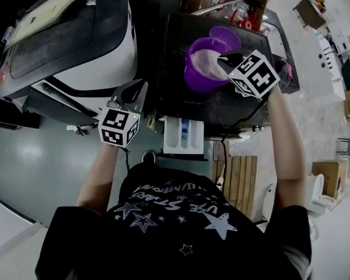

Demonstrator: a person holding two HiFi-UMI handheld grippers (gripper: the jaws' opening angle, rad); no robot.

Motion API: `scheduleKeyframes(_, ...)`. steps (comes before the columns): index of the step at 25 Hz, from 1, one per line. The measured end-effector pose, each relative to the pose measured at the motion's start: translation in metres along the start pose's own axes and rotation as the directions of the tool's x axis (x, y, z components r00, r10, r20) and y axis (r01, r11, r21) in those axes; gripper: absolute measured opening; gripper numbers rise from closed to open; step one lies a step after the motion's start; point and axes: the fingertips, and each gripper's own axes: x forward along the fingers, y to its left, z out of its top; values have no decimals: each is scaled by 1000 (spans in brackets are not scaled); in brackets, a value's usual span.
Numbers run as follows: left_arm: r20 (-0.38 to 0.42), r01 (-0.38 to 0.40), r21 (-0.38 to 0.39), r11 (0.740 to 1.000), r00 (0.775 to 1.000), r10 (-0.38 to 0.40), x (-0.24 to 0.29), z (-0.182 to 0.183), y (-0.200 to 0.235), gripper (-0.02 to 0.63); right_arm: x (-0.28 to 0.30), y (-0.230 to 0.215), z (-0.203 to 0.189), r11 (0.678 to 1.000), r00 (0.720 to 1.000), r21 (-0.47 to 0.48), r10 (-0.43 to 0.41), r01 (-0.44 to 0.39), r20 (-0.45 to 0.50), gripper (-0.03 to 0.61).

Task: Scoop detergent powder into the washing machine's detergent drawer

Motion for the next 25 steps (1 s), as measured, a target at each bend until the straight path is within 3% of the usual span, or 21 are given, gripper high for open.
scheduleKeyframes(6,-8,61,-14,998,998,-61,10,-5,6,2,23,-1,-6,998,989,-28,46,-50,-143,35)
scheduleKeyframes(14,-24,102,-41,994,994,-103,16,-19,14,2,41,3,-18,994,951,-41,88,-105,-297,35)
scheduleKeyframes(20,-23,126,-58,990,992,-128,16,-26,16,2,41,7,-23,988,918,49,156,-148,-366,35)
scheduleKeyframes(25,-11,151,-52,987,988,-152,16,-28,17,2,40,11,-25,981,908,116,191,-159,-373,35)
